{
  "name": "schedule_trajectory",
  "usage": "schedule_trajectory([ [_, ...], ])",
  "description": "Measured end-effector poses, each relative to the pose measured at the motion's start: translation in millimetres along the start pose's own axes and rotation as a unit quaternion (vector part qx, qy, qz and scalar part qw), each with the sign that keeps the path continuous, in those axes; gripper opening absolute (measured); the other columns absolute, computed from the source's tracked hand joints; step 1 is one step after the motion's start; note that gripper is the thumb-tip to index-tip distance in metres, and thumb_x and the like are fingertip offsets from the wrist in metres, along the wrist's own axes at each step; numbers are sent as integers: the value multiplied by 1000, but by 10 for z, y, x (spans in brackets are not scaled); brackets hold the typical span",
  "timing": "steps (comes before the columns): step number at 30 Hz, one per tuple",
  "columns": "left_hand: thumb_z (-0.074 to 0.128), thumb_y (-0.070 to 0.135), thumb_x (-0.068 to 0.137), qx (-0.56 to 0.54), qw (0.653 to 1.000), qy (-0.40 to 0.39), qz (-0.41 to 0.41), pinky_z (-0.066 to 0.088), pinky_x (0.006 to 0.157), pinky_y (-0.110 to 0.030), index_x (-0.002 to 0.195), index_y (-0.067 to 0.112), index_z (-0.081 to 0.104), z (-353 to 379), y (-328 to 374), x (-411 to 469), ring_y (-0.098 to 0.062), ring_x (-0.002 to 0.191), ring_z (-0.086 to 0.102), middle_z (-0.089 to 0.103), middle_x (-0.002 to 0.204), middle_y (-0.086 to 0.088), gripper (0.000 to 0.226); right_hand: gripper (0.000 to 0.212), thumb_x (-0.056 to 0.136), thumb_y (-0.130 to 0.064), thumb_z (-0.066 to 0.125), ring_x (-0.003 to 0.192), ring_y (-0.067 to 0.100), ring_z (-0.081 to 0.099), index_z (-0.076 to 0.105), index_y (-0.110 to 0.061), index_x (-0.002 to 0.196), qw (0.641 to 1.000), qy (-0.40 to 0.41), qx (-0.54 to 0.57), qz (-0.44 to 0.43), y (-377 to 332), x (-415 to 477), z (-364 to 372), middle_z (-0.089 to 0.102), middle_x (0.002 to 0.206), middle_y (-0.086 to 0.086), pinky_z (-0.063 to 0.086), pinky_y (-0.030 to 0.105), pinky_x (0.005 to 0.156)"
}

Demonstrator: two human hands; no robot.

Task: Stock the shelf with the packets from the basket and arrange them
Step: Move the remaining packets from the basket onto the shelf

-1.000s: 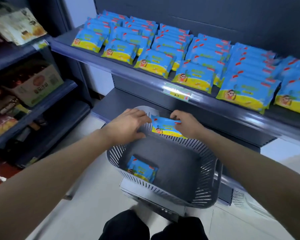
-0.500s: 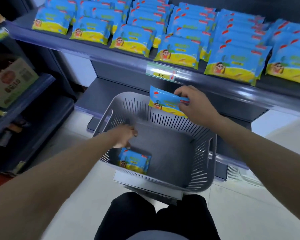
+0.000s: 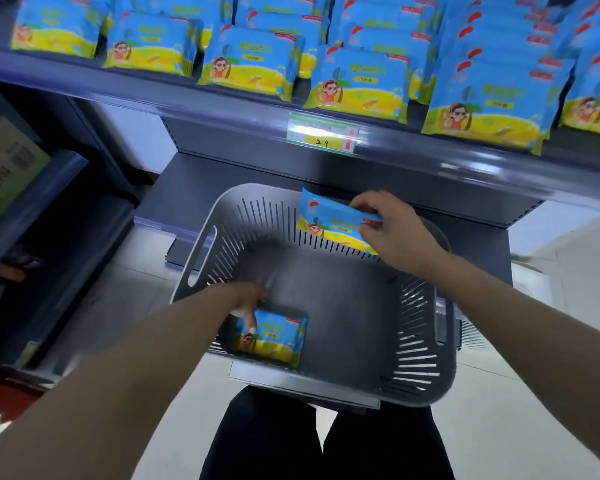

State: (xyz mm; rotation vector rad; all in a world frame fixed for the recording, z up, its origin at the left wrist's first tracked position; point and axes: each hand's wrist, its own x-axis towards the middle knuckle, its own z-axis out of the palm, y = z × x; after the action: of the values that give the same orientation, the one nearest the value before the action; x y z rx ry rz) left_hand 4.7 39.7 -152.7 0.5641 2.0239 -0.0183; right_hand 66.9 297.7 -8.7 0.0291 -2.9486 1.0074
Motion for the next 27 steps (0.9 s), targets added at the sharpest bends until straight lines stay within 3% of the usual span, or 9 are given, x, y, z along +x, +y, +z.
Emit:
schedule_trajectory([
  [5, 82, 17, 66, 50, 999, -1, 5, 49, 79, -35, 119, 2, 56, 2, 31, 11, -28, 96, 61, 62, 112, -12, 61, 24, 86, -5, 58, 86, 11, 48, 58, -14, 109, 1000, -5, -5, 2, -1, 34, 42, 53, 99, 1, 31, -4, 69],
  [10, 81, 10, 63, -20, 994, 88, 60, 34, 54, -23, 91, 9, 60, -118, 162, -180, -19, 75, 49, 55, 86, -9, 35, 24, 87, -6, 58, 86, 11, 49, 58, -14, 109, 1000, -1, -8, 3, -89, 40, -24, 51, 98, -1, 33, 4, 67],
  [14, 77, 9, 65, -80, 968, 200, 127, 40, 61, -25, 77, 13, 60, -337, 301, -521, -18, 72, 53, 61, 82, -7, 21, 23, 86, -4, 57, 84, 13, 48, 58, -13, 106, 999, 23, -19, -10, -257, 59, -175, 50, 96, -1, 30, 11, 68],
  [19, 75, 15, 73, -94, 940, 284, 165, 36, 59, -22, 88, 12, 66, -837, 502, -1243, -14, 70, 50, 57, 78, 0, 18, 20, 86, -3, 56, 84, 14, 45, 57, -14, 103, 998, 39, -32, -46, -582, 123, -530, 48, 96, 1, 31, 17, 65],
  [23, 79, 16, 69, -157, 911, 331, 192, 34, 54, -19, 75, 21, 62, -1217, 623, -1767, -4, 55, 43, 55, 66, 5, 18, 25, 87, -5, 57, 101, 21, 52, 59, -14, 110, 995, 79, -24, -54, -831, 179, -903, 55, 110, 9, 40, 24, 80],
  [27, 82, 12, 68, -235, 872, 367, 222, 33, 51, -17, 78, 8, 66, -1567, 835, -2124, -4, 53, 42, 55, 65, 3, 19, 30, 86, -4, 57, 104, 23, 53, 59, -13, 115, 992, 120, -12, -44, -1004, 177, -1328, 54, 117, 10, 43, 32, 90],
])
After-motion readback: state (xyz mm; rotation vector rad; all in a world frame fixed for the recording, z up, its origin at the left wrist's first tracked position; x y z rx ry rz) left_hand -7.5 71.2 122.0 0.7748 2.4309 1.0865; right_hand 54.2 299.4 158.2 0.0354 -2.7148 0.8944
